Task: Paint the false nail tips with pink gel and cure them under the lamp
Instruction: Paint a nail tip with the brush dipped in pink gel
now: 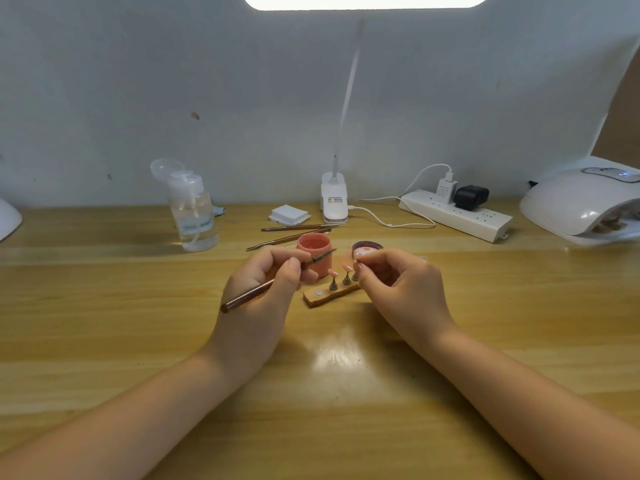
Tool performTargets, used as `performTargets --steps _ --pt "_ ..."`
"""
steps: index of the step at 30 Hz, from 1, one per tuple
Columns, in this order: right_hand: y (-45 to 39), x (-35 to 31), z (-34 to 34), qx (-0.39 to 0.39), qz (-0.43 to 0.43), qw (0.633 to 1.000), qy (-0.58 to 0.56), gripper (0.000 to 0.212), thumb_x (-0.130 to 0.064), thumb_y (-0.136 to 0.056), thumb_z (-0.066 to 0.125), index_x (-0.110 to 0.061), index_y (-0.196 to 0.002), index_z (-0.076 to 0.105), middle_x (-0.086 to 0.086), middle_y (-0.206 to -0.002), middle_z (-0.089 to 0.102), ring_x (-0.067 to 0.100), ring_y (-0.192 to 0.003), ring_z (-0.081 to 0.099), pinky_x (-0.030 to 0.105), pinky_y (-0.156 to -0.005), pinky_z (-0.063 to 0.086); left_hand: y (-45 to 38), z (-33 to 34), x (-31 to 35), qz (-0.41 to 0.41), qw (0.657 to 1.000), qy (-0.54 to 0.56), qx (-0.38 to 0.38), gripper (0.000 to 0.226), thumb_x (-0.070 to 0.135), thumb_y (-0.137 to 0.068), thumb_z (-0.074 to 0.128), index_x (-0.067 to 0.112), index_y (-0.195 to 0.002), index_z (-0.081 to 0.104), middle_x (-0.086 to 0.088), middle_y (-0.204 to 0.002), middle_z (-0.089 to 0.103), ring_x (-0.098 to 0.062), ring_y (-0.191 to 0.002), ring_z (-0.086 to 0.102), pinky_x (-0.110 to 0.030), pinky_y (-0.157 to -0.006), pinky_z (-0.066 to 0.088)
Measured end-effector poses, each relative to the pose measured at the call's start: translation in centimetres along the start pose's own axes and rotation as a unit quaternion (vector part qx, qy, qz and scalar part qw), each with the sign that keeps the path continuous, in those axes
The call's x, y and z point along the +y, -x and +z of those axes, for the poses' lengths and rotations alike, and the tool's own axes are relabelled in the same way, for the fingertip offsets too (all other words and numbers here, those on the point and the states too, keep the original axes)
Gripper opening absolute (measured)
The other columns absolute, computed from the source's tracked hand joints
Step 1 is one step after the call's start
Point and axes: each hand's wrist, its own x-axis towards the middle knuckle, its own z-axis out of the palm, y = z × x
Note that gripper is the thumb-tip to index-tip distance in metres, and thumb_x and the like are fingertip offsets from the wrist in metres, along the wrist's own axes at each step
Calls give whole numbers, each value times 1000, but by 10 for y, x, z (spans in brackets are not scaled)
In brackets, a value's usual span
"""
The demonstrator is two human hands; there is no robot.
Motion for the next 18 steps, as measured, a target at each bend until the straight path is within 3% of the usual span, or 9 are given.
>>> performTargets --steps 2,4,7,10,14,18 --pt "0 -1 0 -2 14 1000 -9 9 -12 -83 72 -14 -91 74 -3 -77 71 5 -72 65 30 -72 56 -5 1 -4 -55 998 17 11 19 15 -100 48 19 -100 66 6 -92 74 -20 -90 68 -39 -78 56" --pt "-2 -2 -1 -3 36 999 -20 6 -13 -83 72 -14 -89 74 -2 -76 71 7 -70 65 32 -72 56 -10 2 -6 -113 992 48 19 19 20 -100 48 23 -101 66 7 -96 74 -17 -97 67 -53 -90 50" --pt "-3 -6 -2 -9 55 998 -36 3 -15 -83 72 -15 -86 74 -2 -72 71 9 -67 65 34 -70 56 -16 5 -10 -150 985 87 14 19 21 -101 48 24 -101 67 6 -100 73 -8 -100 67 -53 -97 47" --pt "-2 -10 -1 -35 64 996 -53 3 -15 -82 72 -16 -84 75 -2 -72 71 12 -67 66 34 -66 57 -18 4 -13 -160 978 132 -5 20 17 -101 46 21 -101 66 1 -94 73 -11 -96 70 -48 -90 48" --pt "0 -13 4 -61 56 996 -32 3 -17 -80 74 -18 -82 76 -6 -68 67 4 -57 56 15 -54 43 -15 4 -13 -165 973 162 -13 25 15 -101 47 25 -94 70 0 -95 72 -12 -97 68 -47 -89 49" --pt "2 -13 7 -66 46 997 -10 3 -17 -81 73 -17 -82 76 -3 -64 64 2 -53 49 12 -52 36 -10 4 -8 -148 980 133 -15 22 15 -100 48 21 -98 68 3 -97 73 -11 -97 69 -48 -93 52"
